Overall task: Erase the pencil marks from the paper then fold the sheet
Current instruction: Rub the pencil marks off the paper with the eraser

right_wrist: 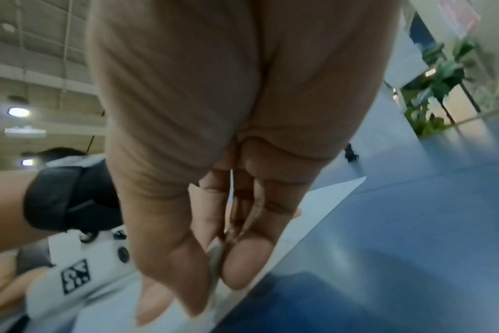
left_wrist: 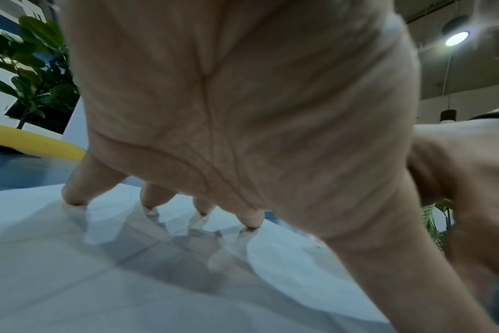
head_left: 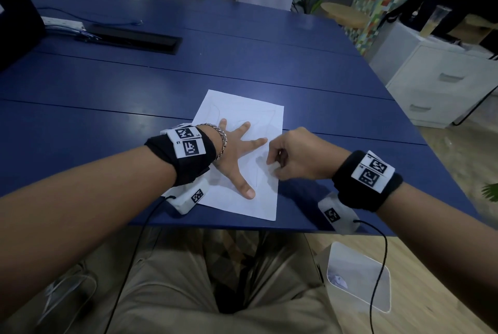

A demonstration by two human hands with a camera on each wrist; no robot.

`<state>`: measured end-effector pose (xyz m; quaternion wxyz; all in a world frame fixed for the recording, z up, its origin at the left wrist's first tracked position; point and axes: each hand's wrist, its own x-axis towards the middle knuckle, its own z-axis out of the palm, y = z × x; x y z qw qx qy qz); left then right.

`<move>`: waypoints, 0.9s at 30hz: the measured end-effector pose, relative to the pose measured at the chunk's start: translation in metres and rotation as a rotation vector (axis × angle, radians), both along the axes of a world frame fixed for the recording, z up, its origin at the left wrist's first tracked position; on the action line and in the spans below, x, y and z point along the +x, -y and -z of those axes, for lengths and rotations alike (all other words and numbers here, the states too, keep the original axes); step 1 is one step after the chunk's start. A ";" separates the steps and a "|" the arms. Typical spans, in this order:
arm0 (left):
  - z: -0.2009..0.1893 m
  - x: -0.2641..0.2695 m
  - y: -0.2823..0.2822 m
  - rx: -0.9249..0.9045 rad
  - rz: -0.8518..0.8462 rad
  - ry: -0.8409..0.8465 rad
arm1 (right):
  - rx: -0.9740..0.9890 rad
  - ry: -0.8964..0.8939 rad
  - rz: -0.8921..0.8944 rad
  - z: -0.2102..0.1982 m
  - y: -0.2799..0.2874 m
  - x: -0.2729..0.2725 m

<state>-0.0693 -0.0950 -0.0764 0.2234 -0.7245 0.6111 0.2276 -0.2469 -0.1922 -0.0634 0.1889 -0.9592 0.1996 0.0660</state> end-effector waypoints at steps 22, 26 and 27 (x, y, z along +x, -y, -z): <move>-0.002 -0.003 -0.001 -0.010 -0.001 0.012 | 0.015 -0.060 -0.100 0.000 -0.023 0.002; 0.000 -0.001 -0.001 -0.011 -0.013 0.001 | -0.009 0.003 0.022 0.002 -0.008 0.002; 0.002 0.000 0.000 -0.009 -0.018 -0.002 | -0.021 0.026 0.032 0.004 -0.008 0.000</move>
